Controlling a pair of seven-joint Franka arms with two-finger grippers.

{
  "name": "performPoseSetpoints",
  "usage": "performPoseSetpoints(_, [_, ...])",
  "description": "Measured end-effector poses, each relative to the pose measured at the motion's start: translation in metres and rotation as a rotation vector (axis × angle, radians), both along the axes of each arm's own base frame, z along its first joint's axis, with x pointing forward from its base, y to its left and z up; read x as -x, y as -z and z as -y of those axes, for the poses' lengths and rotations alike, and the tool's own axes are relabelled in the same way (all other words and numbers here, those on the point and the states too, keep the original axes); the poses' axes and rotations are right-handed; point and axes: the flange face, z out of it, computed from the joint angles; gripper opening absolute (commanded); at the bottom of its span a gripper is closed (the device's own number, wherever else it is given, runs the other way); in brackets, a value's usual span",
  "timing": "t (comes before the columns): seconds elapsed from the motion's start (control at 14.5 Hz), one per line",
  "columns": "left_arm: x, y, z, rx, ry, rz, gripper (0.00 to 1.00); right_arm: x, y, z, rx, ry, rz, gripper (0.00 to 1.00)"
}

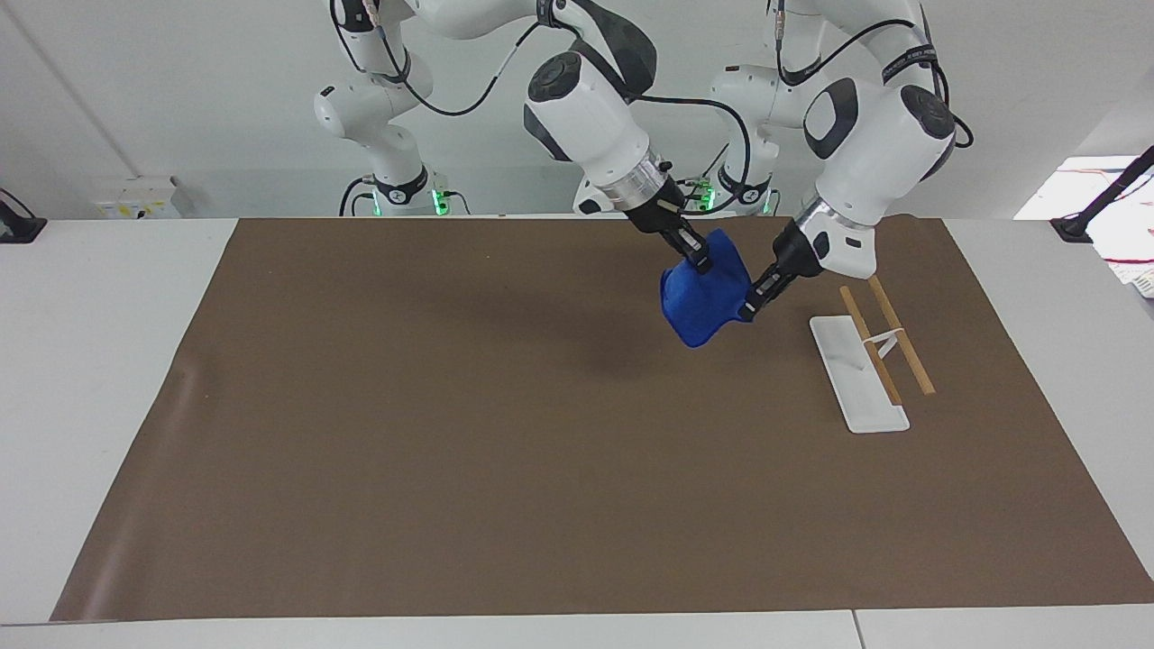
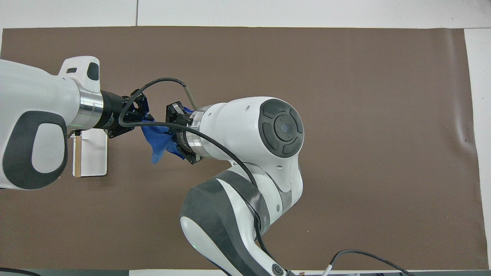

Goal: Right arm passes towel to left arm to hang
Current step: 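Pull the towel with the left gripper while the right gripper withdraws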

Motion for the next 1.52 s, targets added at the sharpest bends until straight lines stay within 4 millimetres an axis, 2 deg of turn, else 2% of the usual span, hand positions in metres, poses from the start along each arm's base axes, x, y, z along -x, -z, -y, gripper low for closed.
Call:
performPoseSetpoints(0.07, [-0.001, -0.003, -0.001, 0.002, -0.002, 0.007, 0.00, 0.000, 0.000, 0.000, 0.000, 0.000, 0.000, 1.00])
performPoseSetpoints(0.34, [-0.004, -0.013, -0.003, -0.007, -0.002, 0.033, 0.00, -0.006, 0.002, 0.007, 0.034, -0.075, 0.068, 1.00])
performPoseSetpoints(0.48, [-0.007, -0.017, -0.008, -0.078, 0.019, 0.077, 0.00, -0.021, 0.009, 0.032, 0.122, -0.173, 0.121, 1.00])
performPoseSetpoints(0.62, [-0.011, -0.021, -0.015, -0.137, 0.023, 0.116, 0.00, -0.042, 0.019, 0.071, 0.224, -0.314, 0.160, 1.00])
performPoseSetpoints(0.76, [-0.017, -0.023, -0.035, -0.183, 0.005, 0.134, 0.00, -0.062, 0.026, 0.117, 0.287, -0.455, 0.181, 1.00])
performPoseSetpoints(1.03, [-0.029, -0.023, -0.099, -0.216, -0.096, 0.134, 0.00, -0.096, 0.037, 0.226, 0.378, -0.690, 0.192, 1.00])
performPoseSetpoints(1.31, [-0.035, -0.025, -0.164, -0.224, -0.213, 0.147, 0.00, -0.096, 0.025, 0.306, 0.497, -0.887, 0.148, 1.00])
performPoseSetpoints(1.52, [-0.033, -0.022, -0.216, -0.231, -0.303, 0.143, 0.00, -0.088, -0.006, 0.380, 0.509, -0.945, 0.140, 1.00])
